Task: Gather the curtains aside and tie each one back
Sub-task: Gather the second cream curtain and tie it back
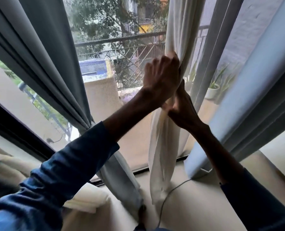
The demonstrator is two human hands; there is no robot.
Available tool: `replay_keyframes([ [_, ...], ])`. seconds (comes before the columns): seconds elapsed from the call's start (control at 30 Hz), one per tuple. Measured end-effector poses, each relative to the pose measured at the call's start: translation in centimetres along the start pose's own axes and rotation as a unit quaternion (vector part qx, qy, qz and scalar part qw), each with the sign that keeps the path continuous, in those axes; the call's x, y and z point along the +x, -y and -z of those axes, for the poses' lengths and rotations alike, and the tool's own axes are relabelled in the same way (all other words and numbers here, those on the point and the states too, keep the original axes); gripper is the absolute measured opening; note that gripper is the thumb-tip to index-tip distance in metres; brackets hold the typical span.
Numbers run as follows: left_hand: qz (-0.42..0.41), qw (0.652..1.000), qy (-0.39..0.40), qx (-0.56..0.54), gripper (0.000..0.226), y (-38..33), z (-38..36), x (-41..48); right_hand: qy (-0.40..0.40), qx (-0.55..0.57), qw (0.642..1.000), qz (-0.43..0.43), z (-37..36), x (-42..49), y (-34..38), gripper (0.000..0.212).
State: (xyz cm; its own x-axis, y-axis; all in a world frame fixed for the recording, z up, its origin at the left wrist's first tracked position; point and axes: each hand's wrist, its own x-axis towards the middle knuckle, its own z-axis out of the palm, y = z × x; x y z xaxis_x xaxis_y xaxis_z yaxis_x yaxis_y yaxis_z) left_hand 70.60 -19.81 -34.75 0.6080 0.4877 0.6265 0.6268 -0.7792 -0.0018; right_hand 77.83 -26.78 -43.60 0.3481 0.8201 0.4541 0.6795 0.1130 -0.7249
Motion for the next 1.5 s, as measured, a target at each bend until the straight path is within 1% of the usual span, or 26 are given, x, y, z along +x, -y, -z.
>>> replay_keyframes([
  [0.07, -0.001, 1.0, 0.02, 0.02, 0.039, -0.5, 0.3, -0.2, -0.009, -0.002, 1.0, -0.013, -0.3, 0.0, 0.3, 0.098],
  [0.13, -0.02, 0.999, 0.04, 0.003, 0.04, -0.7, 0.8, -0.3, -0.023, 0.025, 0.999, -0.028, -0.2, 0.2, 0.2, 0.098],
  [0.17, -0.038, 0.997, 0.054, -0.025, 0.039, -0.8, 1.1, -0.3, -0.023, 0.038, 0.999, -0.03, 0.1, 0.4, -0.2, 0.092],
  [0.2, -0.053, 0.993, 0.078, -0.066, 0.039, -0.6, 1.5, -0.3, -0.02, 0.054, 0.998, -0.031, 0.3, 0.7, -0.6, 0.081],
  [0.27, -0.065, 0.981, 0.133, -0.127, 0.046, -0.2, 2.0, 0.0, -0.001, 0.097, 0.995, -0.024, 1.0, 1.4, -1.3, 0.061],
  [0.3, -0.069, 0.977, 0.149, -0.136, 0.05, 0.1, 2.3, 0.4, 0.012, 0.118, 0.993, -0.018, 1.5, 1.8, -1.6, 0.056],
  [0.37, -0.077, 0.972, 0.17, -0.146, 0.053, 0.7, 2.5, 1.1, 0.038, 0.16, 0.986, -0.009, 2.5, 2.3, -2.0, 0.037],
  [0.4, -0.085, 0.97, 0.173, -0.151, 0.053, 1.0, 2.5, 1.4, 0.051, 0.171, 0.984, -0.004, 2.8, 2.5, -2.2, 0.026],
  [0.43, -0.097, 0.969, 0.169, -0.154, 0.054, 1.2, 2.4, 1.5, 0.059, 0.178, 0.982, -0.001, 3.1, 2.6, -2.2, 0.021],
  [0.53, -0.107, 0.973, 0.146, -0.146, 0.055, 1.5, 1.8, 1.5, 0.074, 0.197, 0.977, -0.027, 3.9, 2.2, -2.0, 0.034],
  [0.63, -0.099, 0.968, 0.167, -0.156, 0.05, 1.8, 1.1, 1.3, 0.079, 0.24, 0.966, -0.052, 4.3, 2.1, -2.7, 0.04],
  [0.73, -0.102, 0.949, 0.191, -0.228, 0.039, 2.6, 0.7, 0.7, 0.09, 0.268, 0.957, -0.067, 5.1, 2.4, -4.0, 0.045],
  [0.83, -0.121, 0.927, 0.177, -0.309, 0.029, 3.3, 0.0, -0.2, 0.133, 0.272, 0.951, -0.061, 5.9, 2.6, -5.2, 0.042],
  [0.93, -0.089, 0.887, 0.18, -0.416, 0.026, 3.5, -1.1, -1.5, 0.136, 0.274, 0.951, -0.054, 6.0, 2.4, -5.4, 0.046],
  [1.0, -0.045, 0.87, 0.165, -0.462, 0.032, 3.5, -1.9, -2.4, 0.136, 0.274, 0.95, -0.06, 5.5, 2.2, -5.5, 0.047],
  [1.03, -0.014, 0.865, 0.149, -0.478, 0.04, 3.3, -2.4, -2.9, 0.13, 0.265, 0.953, -0.064, 5.2, 2.0, -5.5, 0.046],
  [1.13, 0.087, 0.849, 0.106, -0.51, 0.075, 2.5, -3.7, -4.2, 0.113, 0.206, 0.97, -0.068, 3.7, 1.5, -5.8, 0.034],
  [1.2, 0.105, 0.867, 0.104, -0.477, 0.094, 2.0, -4.3, -4.5, 0.113, 0.107, 0.985, -0.071, 2.3, 1.2, -5.6, 0.038],
  [1.23, 0.111, 0.881, 0.113, -0.446, 0.098, 1.7, -4.4, -4.3, 0.113, 0.055, 0.989, -0.076, 1.6, 1.1, -5.2, 0.044],
  [1.27, 0.124, 0.897, 0.121, -0.407, 0.097, 1.5, -4.6, -3.9, 0.122, 0.028, 0.99, -0.063, 0.9, 1.0, -4.9, 0.05],
  [1.3, 0.14, 0.912, 0.126, -0.364, 0.089, 1.4, -4.7, -3.5, 0.127, 0.009, 0.991, -0.03, 0.4, 1.0, -4.6, 0.057],
  [1.37, 0.151, 0.928, 0.14, -0.31, 0.062, 1.4, -4.9, -2.8, 0.142, -0.053, 0.988, 0.019, 0.1, 0.9, -4.2, 0.077],
  [1.4, 0.145, 0.926, 0.143, -0.317, 0.051, 1.5, -5.1, -2.6, 0.161, -0.07, 0.984, 0.018, 0.4, 0.8, -4.1, 0.091],
  [1.43, 0.138, 0.92, 0.143, -0.339, 0.041, 1.7, -5.2, -2.6, 0.189, -0.075, 0.979, -0.001, 0.9, 0.7, -4.2, 0.102],
  [1.47, 0.131, 0.912, 0.141, -0.362, 0.032, 1.9, -5.3, -2.8, 0.211, -0.074, 0.975, -0.015, 1.5, 0.5, -4.4, 0.109],
  [1.5, 0.121, 0.906, 0.136, -0.383, 0.026, 2.2, -5.3, -2.9, 0.22, -0.065, 0.973, -0.023, 2.1, 0.2, -4.7, 0.11],
])
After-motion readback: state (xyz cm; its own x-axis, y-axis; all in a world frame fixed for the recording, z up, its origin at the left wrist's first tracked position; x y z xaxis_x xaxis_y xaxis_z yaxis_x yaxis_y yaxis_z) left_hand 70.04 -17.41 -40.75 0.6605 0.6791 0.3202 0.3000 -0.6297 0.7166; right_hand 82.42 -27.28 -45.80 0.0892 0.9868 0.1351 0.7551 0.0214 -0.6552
